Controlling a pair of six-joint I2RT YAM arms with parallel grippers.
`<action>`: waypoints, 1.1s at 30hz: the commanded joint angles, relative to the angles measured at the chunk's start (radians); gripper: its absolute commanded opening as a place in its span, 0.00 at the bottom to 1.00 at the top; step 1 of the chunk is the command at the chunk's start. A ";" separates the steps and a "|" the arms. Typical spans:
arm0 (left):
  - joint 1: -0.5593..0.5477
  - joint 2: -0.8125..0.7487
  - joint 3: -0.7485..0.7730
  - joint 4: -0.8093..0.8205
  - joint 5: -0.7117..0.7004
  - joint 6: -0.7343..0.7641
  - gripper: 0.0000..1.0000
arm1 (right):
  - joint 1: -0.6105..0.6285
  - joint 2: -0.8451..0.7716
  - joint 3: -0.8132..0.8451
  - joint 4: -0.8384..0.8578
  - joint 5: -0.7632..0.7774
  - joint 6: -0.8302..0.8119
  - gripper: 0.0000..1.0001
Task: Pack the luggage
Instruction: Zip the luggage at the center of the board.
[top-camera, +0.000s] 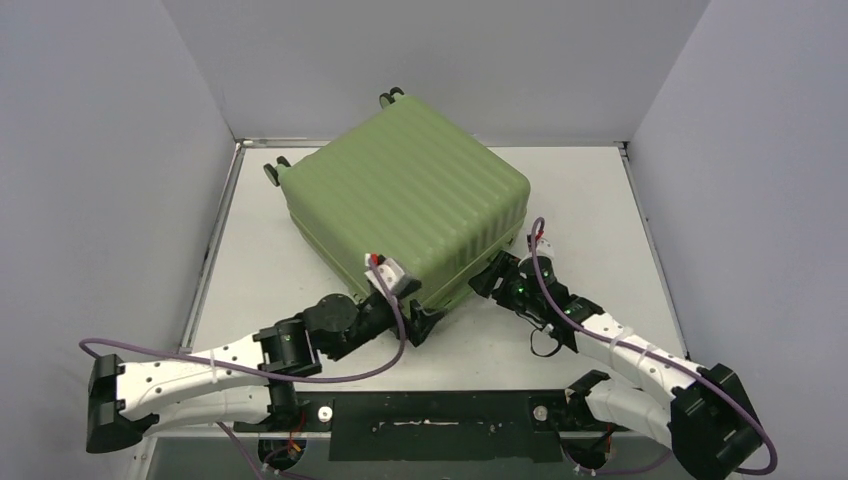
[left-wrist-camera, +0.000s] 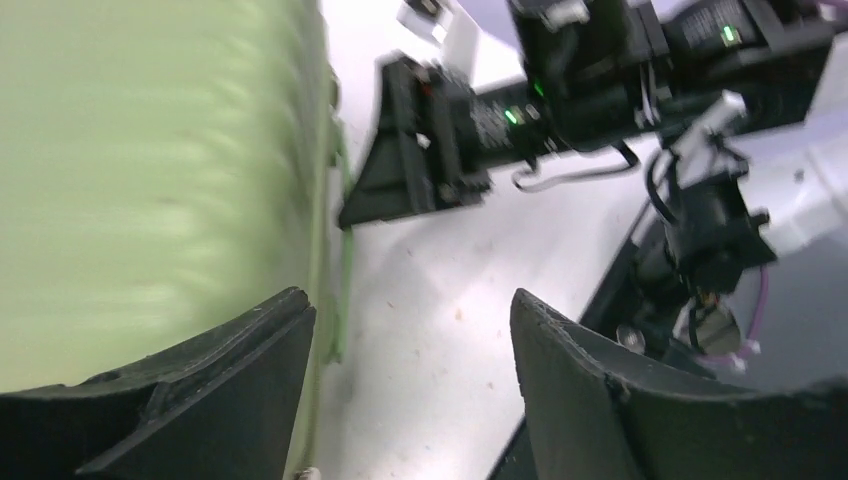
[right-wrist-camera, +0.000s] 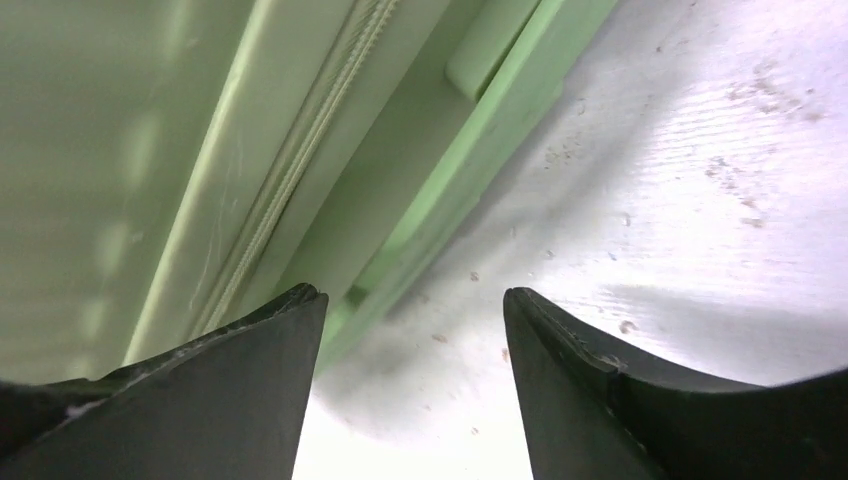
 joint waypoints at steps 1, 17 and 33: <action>0.012 -0.106 0.057 -0.089 -0.250 0.027 0.70 | -0.016 -0.106 0.072 -0.189 0.015 -0.205 0.70; 0.520 -0.173 0.245 -0.604 -0.315 -0.528 0.72 | -0.418 -0.101 0.263 -0.190 -0.156 -0.271 0.72; 0.652 -0.091 0.110 -0.452 -0.284 -0.461 0.72 | -0.285 -0.036 0.009 0.336 -0.085 -0.695 0.47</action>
